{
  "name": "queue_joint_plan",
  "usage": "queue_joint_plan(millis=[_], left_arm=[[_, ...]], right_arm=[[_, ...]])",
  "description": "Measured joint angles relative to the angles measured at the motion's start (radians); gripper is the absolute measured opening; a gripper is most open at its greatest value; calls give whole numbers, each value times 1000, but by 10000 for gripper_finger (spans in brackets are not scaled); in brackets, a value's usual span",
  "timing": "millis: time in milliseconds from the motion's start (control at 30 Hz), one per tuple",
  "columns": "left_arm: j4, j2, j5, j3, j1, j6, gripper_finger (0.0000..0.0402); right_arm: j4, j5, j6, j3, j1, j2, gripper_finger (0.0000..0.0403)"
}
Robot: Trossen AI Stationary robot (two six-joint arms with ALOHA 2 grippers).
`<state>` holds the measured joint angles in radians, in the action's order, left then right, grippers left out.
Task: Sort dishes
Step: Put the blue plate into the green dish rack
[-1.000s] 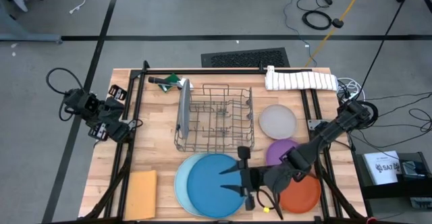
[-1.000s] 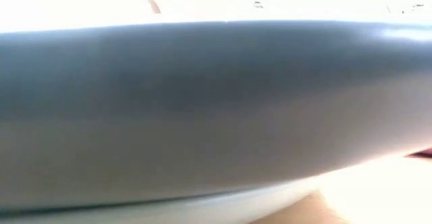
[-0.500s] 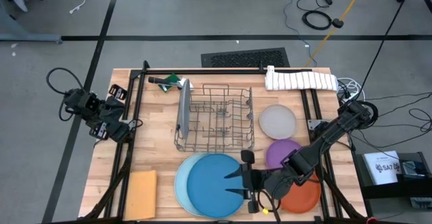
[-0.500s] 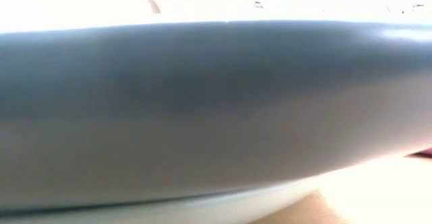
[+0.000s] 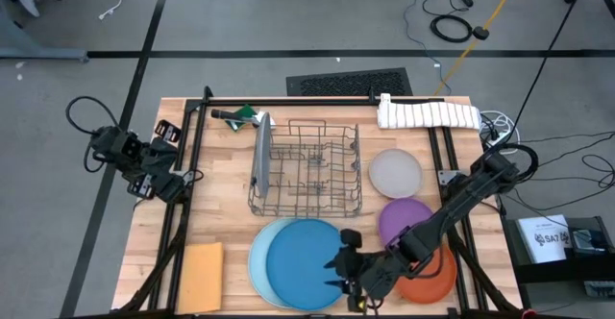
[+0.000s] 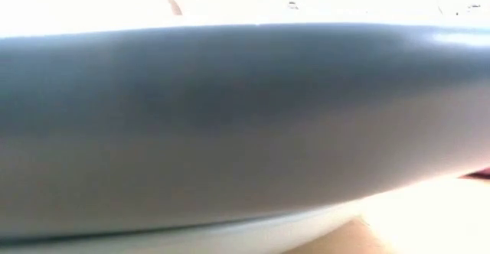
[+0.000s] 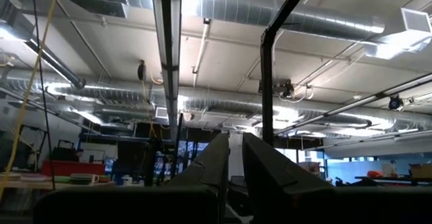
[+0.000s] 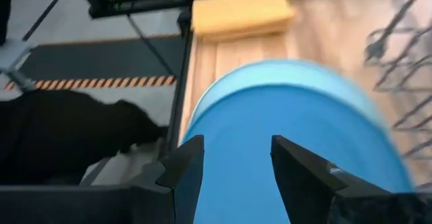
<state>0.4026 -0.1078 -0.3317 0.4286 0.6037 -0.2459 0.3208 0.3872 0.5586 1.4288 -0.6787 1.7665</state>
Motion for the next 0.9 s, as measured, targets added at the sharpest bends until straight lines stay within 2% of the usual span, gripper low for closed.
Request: queue_joint_plan(millis=[233, 467, 667, 900], left_arm=[[8, 0, 0, 0, 0, 0, 45], [8, 0, 0, 0, 0, 2, 45], [8, 0, 0, 0, 0, 2, 45], [15, 0, 0, 0, 0, 2, 45]], right_arm=[[-4, -109, -41, 0, -31, 99, 166], [4, -127, -70, 0, -80, 148, 170], [79, -125, -76, 0, -90, 192, 188], [87, -118, -179, 0, -89, 221, 195]])
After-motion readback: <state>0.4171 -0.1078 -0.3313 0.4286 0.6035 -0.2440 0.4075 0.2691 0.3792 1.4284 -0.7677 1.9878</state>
